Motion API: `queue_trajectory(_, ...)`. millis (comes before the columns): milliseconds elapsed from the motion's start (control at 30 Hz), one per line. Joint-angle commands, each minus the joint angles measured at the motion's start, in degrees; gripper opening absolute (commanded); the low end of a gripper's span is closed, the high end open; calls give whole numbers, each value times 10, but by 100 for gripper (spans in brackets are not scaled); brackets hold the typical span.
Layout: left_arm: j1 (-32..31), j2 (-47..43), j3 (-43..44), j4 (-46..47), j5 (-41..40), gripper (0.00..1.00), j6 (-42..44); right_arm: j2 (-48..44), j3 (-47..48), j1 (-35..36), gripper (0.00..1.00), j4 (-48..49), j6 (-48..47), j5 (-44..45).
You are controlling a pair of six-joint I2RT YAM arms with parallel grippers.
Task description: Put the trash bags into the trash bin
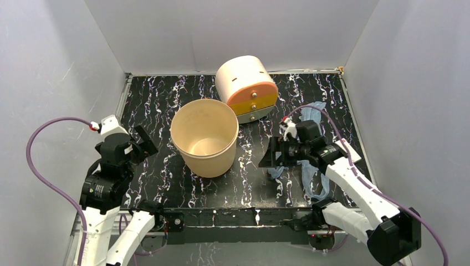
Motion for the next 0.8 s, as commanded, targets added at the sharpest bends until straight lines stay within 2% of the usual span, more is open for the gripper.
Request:
queue_trajectory(0, 5, -22, -10, -33, -6, 98, -42, 14, -30, 108, 98, 158, 78, 18)
queue_trajectory(133, 6, -31, -13, -35, 5, 98, -43, 24, -74, 237, 99, 319, 110, 136)
queue_trajectory(233, 6, -30, -11, -32, 3, 98, -38, 55, -110, 294, 98, 475, 116, 180)
queue_trajectory(300, 6, -27, -8, -30, 1, 98, -34, 93, -100, 323, 99, 525, 92, 209)
queue_trajectory(533, 6, -13, 21, -25, -26, 98, -14, 256, -25, 349, 99, 666, 59, 286)
queue_trajectory(667, 7, -8, 38, -29, -40, 98, -11, 365, 54, 356, 99, 699, 48, 319)
queue_trajectory(767, 6, -8, 44, -30, -42, 98, -10, 448, 142, 356, 99, 666, 38, 303)
